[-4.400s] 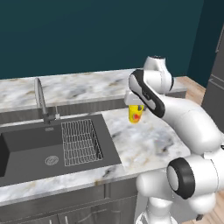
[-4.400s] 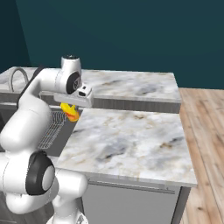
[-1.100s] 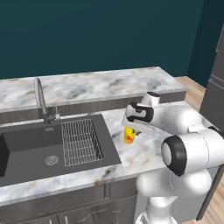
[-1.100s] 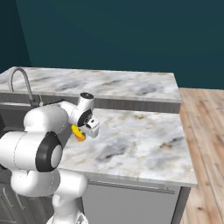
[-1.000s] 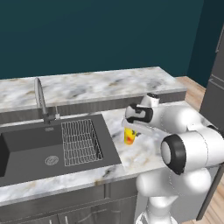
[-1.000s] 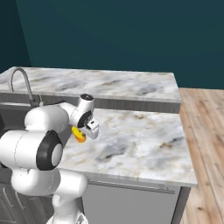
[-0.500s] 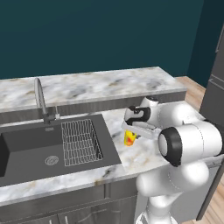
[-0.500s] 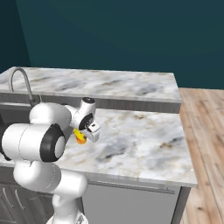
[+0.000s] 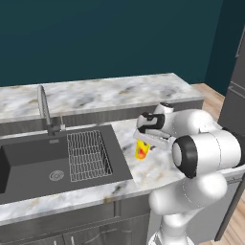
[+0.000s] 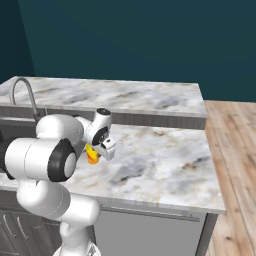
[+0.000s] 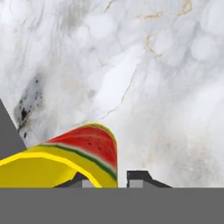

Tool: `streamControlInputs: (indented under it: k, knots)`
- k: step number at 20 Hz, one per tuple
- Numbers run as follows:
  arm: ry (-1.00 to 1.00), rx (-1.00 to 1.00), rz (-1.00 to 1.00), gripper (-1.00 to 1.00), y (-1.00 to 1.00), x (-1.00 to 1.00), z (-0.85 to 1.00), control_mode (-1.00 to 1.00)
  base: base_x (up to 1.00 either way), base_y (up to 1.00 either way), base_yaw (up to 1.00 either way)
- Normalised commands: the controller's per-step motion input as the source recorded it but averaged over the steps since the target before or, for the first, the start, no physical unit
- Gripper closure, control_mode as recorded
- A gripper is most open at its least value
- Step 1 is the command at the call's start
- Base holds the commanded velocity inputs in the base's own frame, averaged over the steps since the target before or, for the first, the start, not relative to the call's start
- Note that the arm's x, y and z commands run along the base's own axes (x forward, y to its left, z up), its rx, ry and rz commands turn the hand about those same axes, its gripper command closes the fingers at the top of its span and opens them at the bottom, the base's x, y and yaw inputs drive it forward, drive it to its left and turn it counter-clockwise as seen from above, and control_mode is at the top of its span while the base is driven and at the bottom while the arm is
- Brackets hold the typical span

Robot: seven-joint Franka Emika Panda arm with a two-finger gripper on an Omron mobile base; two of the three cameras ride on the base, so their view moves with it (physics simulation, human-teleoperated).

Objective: Pick the cup and bowl from the counter and place them on the counter next to the sink.

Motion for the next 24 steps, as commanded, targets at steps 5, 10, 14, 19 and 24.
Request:
streamControlInputs:
  k: [5,10,14,19,24]
  knots:
    - [0.00,0.00,0.00,-1.00,0.00,0.00,0.00,-1.00,0.00,0.00,0.00]
    - [0.00,0.00,0.00,-1.00,0.00,0.00,0.03,-1.00,0.00,0.00,0.00]
    - [-0.03,0.00,0.00,-1.00,0.00,0.00,0.27,-1.00,0.00,0.00,0.00]
    - [-0.03,0.03,0.00,-1.00,-0.02,0.00,0.27,-1.00,0.00,0.00,0.00]
    - [-0.04,0.06,0.00,-1.00,-0.05,-0.14,0.27,-1.00,0.00,0.00,0.00]
